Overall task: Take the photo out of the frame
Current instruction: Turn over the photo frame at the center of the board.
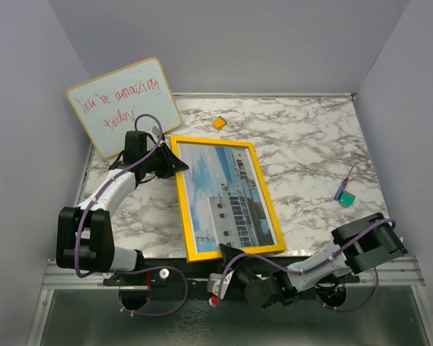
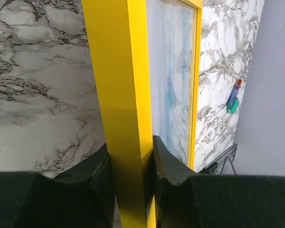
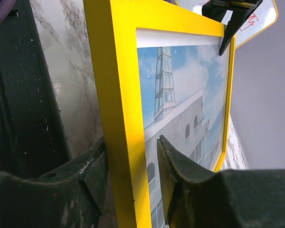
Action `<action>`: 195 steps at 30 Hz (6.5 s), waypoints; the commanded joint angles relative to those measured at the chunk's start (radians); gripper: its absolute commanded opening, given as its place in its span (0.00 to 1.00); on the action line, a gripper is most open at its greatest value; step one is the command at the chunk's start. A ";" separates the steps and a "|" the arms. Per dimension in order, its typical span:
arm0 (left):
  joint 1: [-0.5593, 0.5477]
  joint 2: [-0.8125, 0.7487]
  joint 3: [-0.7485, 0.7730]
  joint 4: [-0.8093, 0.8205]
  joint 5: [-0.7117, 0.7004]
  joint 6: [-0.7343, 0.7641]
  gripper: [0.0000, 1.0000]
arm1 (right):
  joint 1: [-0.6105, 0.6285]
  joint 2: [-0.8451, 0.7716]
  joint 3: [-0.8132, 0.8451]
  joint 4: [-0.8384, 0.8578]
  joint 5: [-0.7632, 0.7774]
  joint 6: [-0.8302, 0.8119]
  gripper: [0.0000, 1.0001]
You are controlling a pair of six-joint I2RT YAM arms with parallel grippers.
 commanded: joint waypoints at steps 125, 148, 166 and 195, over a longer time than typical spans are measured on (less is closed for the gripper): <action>-0.180 -0.384 0.319 -0.377 -0.208 0.155 0.00 | -1.069 -0.459 0.212 -0.975 -1.059 1.363 0.85; -0.286 -0.296 0.572 -0.492 -0.494 0.157 0.00 | -1.185 -0.142 0.345 -0.766 -1.416 1.532 0.77; -0.577 -0.164 0.754 -0.626 -0.887 0.077 0.00 | -1.185 -0.349 0.437 -0.967 -1.430 1.568 0.78; -0.956 0.282 1.183 -0.871 -1.450 0.015 0.00 | -1.184 -0.623 0.578 -1.237 -1.415 1.599 0.88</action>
